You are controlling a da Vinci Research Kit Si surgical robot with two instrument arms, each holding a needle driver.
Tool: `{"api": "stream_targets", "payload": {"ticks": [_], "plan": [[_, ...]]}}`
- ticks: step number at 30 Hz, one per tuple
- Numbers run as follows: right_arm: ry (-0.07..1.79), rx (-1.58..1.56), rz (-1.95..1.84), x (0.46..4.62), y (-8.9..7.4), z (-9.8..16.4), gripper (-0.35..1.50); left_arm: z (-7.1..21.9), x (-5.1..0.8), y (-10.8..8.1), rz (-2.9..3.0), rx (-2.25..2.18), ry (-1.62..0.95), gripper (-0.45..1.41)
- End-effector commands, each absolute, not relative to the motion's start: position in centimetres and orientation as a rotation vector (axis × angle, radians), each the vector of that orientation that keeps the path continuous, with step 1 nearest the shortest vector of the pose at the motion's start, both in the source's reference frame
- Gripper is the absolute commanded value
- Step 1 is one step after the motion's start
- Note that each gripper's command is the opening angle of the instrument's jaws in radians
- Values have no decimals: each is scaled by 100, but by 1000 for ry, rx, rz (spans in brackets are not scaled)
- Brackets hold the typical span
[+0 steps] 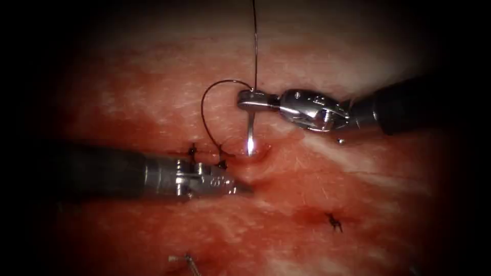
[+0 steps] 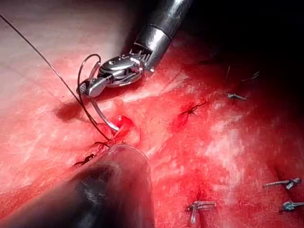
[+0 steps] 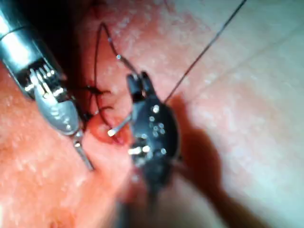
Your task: Wound Closure
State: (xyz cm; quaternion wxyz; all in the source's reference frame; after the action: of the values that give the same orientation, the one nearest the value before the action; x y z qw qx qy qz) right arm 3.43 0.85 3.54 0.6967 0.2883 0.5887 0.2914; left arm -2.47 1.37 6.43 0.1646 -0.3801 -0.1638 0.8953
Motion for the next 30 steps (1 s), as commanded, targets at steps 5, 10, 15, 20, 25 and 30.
{"api": "stream_targets", "payload": {"ticks": [5, 10, 15, 20, 25, 30], "plan": [[1271, 745, 756, 349, 64, 364, -35, 649, -251, 133, 2554, -1079, -465, -35], [1241, 806, 820, 349, 60, 366, -35, 650, -249, 134, 2556, -1076, -460, -37], [1227, 838, 850, 349, 53, 368, -35, 651, -247, 134, 2557, -1074, -457, -37], [1180, 934, 944, 349, 45, 369, -35, 651, -247, 134, 2557, -1074, -458, -37], [1164, 976, 974, 350, 37, 368, -35, 652, -247, 134, 2557, -1074, -458, -38], [1096, 1108, 1072, 352, 24, 365, -35, 651, -245, 135, 2553, -1070, -459, -38]]}}
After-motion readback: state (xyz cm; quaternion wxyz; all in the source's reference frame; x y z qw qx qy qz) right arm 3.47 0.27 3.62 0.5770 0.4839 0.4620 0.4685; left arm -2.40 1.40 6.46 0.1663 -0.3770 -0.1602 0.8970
